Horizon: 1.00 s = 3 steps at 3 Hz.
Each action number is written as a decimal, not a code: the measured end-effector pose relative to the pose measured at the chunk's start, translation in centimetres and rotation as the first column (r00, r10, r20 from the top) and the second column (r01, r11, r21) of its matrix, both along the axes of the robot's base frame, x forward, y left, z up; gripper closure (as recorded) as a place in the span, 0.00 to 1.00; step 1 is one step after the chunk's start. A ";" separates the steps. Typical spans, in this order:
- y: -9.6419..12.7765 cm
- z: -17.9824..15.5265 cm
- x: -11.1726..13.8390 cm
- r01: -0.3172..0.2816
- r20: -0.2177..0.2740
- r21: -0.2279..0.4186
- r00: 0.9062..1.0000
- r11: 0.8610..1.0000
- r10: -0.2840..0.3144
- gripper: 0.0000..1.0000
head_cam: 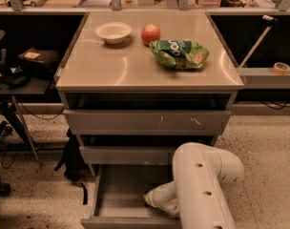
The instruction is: Pick rxbar blueberry from bottom drawer and place on counter
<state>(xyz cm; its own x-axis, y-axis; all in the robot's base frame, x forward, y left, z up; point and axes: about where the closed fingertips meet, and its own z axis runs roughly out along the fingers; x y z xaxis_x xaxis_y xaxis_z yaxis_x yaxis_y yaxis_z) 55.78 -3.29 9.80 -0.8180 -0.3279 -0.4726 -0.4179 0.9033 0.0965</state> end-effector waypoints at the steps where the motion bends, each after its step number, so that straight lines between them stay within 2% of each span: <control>1: 0.0 0.7 0.0 0.000 0.000 0.000 1.000 1.000 0.000 1.00; 2: 0.0 1.0 0.0 0.000 0.000 0.000 1.000 1.000 0.000 1.00; 3: -0.1 1.8 -0.2 0.026 0.035 -0.023 0.999 0.999 -0.025 1.00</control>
Offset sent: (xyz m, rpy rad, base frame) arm -0.1045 -0.0189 0.2255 -0.5160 -0.7125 -0.5331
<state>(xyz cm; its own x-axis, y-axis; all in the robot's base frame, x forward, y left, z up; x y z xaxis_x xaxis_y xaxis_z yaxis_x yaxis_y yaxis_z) 55.53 -3.37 11.64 -0.8093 -0.3188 -0.4934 -0.3976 0.9156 0.0606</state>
